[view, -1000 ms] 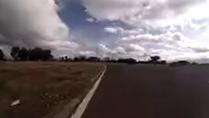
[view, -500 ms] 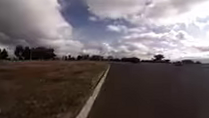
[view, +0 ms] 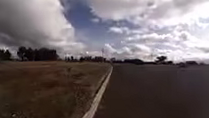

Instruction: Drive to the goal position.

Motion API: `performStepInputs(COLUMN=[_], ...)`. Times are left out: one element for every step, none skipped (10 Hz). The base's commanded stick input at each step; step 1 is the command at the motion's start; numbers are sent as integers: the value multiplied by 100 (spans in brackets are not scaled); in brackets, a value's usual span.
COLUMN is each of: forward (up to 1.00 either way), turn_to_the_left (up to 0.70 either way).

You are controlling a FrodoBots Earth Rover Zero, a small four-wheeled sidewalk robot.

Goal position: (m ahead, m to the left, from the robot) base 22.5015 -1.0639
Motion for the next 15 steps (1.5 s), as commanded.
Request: performStepInputs(forward=[99,100,100,100,100,98,100,100,100,100,100,100,100,100,100], turn_to_the_left=[-40,-39,-39,-39,-30,-9,0,0,0,0,0,0,0,0,0])
